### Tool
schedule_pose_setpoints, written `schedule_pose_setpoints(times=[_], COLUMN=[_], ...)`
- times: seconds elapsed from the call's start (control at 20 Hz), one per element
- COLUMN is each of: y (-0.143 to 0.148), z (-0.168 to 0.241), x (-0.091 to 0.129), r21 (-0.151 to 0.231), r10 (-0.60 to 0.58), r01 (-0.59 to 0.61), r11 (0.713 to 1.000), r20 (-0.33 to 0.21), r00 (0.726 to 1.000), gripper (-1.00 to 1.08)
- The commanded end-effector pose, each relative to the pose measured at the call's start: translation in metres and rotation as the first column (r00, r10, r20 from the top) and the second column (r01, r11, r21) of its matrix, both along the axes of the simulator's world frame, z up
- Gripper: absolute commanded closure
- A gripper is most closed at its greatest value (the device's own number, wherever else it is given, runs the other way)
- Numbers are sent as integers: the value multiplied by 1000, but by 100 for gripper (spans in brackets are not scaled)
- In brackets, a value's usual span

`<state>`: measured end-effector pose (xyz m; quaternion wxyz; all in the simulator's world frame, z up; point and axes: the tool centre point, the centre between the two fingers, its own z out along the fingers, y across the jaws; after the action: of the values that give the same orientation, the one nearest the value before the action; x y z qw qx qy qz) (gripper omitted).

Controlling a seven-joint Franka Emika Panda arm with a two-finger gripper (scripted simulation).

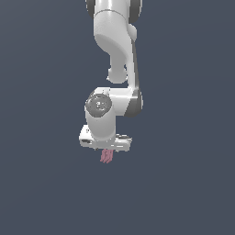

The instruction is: Pick up the object and move it to a goal position.

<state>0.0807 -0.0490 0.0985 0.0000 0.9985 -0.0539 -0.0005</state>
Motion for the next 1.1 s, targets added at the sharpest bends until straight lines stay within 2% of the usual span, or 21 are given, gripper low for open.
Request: schedule_pose_setpoints(times=[0.0, 0.3, 0.75, 1.0, 1.05], y=[-1, -1, -1, -1, -1], z=[-2, -9, -51, -53, -53], x=[2, 1, 1, 2, 2], r21=[0, 0, 0, 0, 0], r10=[-4, -3, -4, -4, -4], r01=[4, 3, 4, 4, 4], r11=[1000, 1000, 1000, 1000, 1000], r20=[1, 0, 1, 1, 1], r00=[1000, 1000, 1000, 1000, 1000], gripper=[-92, -92, -92, -92, 108])
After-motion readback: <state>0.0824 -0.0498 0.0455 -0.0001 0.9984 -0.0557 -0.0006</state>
